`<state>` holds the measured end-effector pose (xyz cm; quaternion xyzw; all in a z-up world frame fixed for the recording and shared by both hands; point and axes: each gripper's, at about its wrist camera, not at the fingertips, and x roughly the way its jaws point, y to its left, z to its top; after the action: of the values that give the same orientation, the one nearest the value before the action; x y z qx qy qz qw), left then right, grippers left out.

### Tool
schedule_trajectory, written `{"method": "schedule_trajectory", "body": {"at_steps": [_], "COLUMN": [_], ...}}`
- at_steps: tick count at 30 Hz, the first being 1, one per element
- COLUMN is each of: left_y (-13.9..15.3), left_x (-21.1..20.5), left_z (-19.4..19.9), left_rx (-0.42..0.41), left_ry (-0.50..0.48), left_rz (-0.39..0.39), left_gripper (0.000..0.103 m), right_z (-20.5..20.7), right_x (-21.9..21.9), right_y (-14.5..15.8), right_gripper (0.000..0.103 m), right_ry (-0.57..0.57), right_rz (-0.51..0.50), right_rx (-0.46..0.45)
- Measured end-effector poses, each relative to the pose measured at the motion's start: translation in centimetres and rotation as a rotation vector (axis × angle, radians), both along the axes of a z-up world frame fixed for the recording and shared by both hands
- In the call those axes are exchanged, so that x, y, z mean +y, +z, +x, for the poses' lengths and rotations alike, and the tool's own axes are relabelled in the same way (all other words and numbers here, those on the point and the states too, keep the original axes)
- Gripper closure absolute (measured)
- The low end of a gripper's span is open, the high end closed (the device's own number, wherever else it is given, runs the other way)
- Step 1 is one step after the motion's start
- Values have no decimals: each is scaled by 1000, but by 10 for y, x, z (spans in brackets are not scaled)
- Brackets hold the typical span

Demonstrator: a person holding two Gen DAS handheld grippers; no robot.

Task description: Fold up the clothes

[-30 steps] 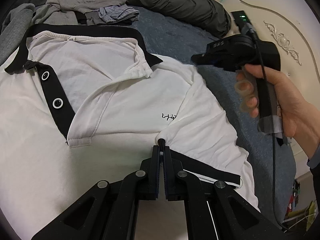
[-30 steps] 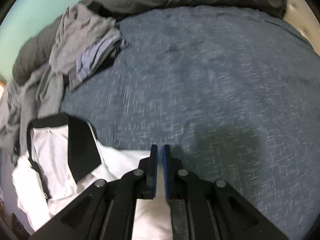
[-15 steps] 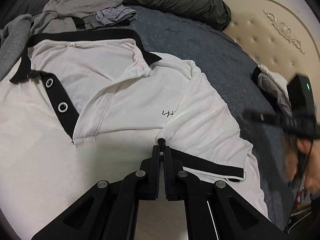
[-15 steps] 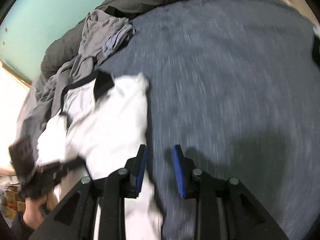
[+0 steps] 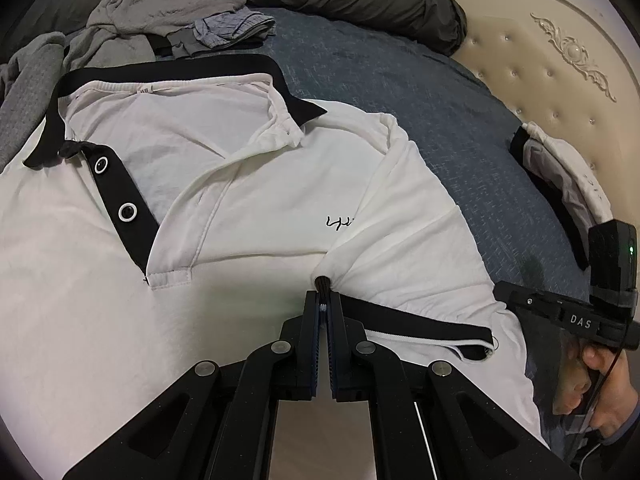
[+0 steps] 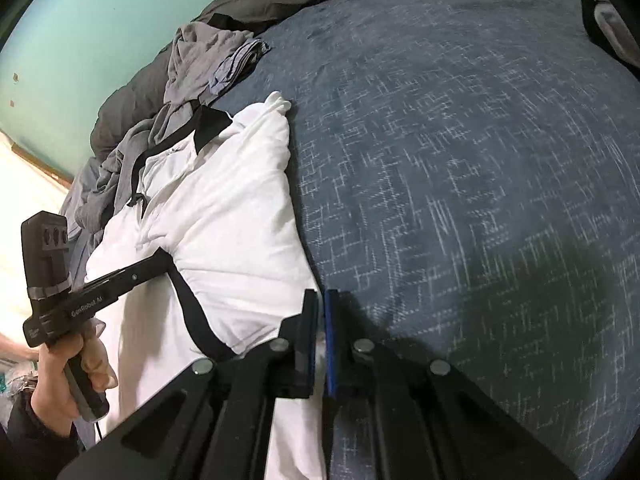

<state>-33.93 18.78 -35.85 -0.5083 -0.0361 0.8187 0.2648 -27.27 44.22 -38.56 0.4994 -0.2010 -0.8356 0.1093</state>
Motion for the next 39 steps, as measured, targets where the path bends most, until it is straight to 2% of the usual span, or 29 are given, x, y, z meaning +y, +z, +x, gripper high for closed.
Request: {"method": "schedule_trajectory", "body": {"at_steps": [7,12,16,22,26,30,35,39], "left_y": [-5,0,13,32,41,44,48,53], "left_x": [0,-5,-13,-39,-66,-101,-145,-177], "left_z": [-4,0,10,38,56,71,85,93], "left_rx": [-10,-6,23,54,67,67,67,80], "left_ry": [3,12,16,24,49,100,164,207], "left_rz": [19,48,51,45,48,53,55,47], "left_gripper": [98,72,64,61,60,59,59,58], "right_z": [11,11,18,27,31,45,61,66], "right_x": [6,16,12,-35,-60,-69,-60,-60], "right_y": [-2,10,34,41,16,-6,5,26], "right_gripper": [100,99,98,98,98,98,98,98], "right_ry": [-4,-70,-78,42,71,69,5,-9], "right_rz": [-8,-29,-50,-21,4,24,-41,-45], "right_rx": [23,73,145,142,40,-21,36,122]}}
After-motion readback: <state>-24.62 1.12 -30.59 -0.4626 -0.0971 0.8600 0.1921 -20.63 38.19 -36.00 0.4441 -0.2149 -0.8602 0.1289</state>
